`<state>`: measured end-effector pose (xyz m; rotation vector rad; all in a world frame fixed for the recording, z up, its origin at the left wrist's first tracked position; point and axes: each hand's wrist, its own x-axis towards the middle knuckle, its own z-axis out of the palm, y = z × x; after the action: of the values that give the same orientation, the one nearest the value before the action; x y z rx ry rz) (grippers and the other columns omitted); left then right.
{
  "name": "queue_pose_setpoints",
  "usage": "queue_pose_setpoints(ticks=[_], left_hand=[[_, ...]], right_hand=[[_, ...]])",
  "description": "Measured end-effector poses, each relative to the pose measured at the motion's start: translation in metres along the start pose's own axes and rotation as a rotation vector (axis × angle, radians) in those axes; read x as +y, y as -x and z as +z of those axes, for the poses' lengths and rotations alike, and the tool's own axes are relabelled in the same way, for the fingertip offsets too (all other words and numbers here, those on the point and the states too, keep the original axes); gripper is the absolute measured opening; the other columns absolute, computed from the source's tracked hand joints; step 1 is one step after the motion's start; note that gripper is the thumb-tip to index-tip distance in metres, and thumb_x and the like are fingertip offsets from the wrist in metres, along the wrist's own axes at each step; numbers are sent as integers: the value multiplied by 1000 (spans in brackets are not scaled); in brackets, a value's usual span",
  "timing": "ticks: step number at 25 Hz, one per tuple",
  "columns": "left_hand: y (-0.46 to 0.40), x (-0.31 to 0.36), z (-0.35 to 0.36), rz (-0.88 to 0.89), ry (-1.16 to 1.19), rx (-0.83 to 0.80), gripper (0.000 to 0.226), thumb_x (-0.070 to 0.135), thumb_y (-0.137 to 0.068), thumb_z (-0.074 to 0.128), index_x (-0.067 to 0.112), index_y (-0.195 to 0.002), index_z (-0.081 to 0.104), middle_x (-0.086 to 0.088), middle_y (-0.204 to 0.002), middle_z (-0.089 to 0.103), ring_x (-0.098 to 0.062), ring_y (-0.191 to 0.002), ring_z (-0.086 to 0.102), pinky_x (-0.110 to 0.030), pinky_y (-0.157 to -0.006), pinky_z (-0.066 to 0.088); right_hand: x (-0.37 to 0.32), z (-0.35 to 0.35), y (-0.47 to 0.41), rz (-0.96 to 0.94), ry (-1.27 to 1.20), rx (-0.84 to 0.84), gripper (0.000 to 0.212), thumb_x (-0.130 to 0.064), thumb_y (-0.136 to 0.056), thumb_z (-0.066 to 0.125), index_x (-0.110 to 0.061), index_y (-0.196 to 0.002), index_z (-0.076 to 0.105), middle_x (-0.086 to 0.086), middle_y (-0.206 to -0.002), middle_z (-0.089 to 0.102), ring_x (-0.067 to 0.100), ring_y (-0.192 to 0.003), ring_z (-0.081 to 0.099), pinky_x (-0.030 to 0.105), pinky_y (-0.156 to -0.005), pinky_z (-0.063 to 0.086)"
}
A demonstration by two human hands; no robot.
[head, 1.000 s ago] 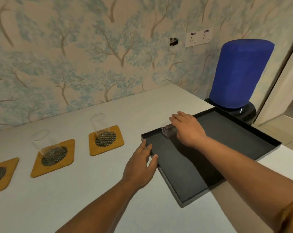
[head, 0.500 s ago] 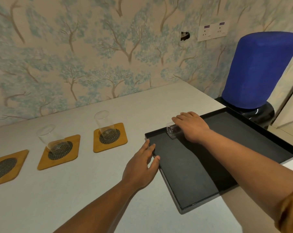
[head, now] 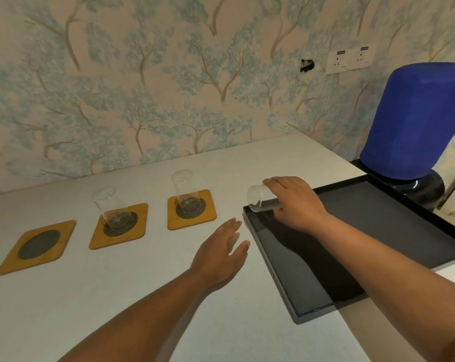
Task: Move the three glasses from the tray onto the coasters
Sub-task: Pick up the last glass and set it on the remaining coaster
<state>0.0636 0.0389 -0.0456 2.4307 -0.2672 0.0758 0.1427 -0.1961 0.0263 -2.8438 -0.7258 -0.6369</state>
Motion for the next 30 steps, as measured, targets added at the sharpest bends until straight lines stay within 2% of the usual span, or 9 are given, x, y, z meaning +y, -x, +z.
queue_pose_setpoints(ticks=[3, 7, 12, 17, 19, 21, 23, 27, 30], left_hand=[[21, -39, -34, -33, 1, 83, 56, 53, -96, 54, 32, -148, 46, 19, -155, 37, -4, -141, 37, -3, -99, 22], [63, -107, -95, -63, -183, 240, 35, 38, -98, 59, 22, -129, 66, 6, -145, 52, -13, -133, 46, -24, -103, 37], [128, -208, -183, -126, -291, 408, 25, 30, -93, 63, 21, -114, 72, 1, -133, 58, -17, -125, 48, -25, -93, 41], [185, -309, -262, -198, -300, 542, 34, 38, -90, 68, 26, -122, 66, 1, -144, 47, 8, -127, 33, -23, -97, 39], [197, -343, -289, -231, -257, 506, 38, 40, -92, 66, 27, -126, 63, 1, -148, 44, -7, -129, 43, -29, -99, 43], [200, -368, -309, -268, -186, 442, 41, 43, -94, 62, 24, -130, 60, 3, -147, 44, -17, -122, 57, -36, -97, 51], [198, -388, -323, -306, -192, 406, 46, 44, -96, 61, 21, -135, 58, 0, -149, 45, -22, -125, 56, -38, -98, 50], [184, -406, -334, -312, -227, 352, 52, 45, -98, 57, 22, -144, 53, -4, -155, 44, -27, -134, 46, -45, -104, 46], [178, -411, -334, -265, -330, 324, 48, 49, -99, 51, 27, -140, 58, -3, -151, 51, -30, -126, 47, -47, -99, 47]], right_hand=[[-42, -4, -13, -80, -48, 60, 75, -9, -69, 78, -14, -140, 54, 8, -137, 61, 32, -123, 56, 46, -108, 38], [-127, 11, -32, -158, -156, 95, 75, -10, -67, 81, -10, -138, 57, 11, -133, 63, 35, -121, 57, 46, -106, 40], [-266, 55, -56, -108, -424, 67, 77, -19, -69, 79, -14, -141, 53, 9, -138, 60, 33, -125, 53, 40, -105, 37], [-397, 88, -98, 38, -802, -43, 69, -26, -69, 79, -32, -132, 52, -6, -127, 61, 15, -115, 58, 26, -90, 47], [-437, 102, -115, 82, -906, -55, 65, -24, -71, 83, -27, -129, 54, -5, -126, 62, 13, -116, 58, 26, -93, 48], [-467, 117, -128, 138, -998, -72, 61, -24, -71, 86, -28, -124, 54, -10, -124, 59, 5, -112, 57, 10, -87, 41], [-493, 133, -142, 192, -1115, -90, 57, -25, -70, 87, -36, -114, 52, -15, -126, 57, -3, -113, 53, 1, -80, 38], [-519, 160, -174, 287, -1239, -128, 69, -35, -63, 89, -35, -123, 54, -10, -123, 58, 5, -115, 57, 19, -92, 48], [-529, 179, -195, 326, -1240, -153, 93, -50, -58, 88, -29, -139, 47, -6, -112, 57, 8, -98, 56, 26, -79, 49]])
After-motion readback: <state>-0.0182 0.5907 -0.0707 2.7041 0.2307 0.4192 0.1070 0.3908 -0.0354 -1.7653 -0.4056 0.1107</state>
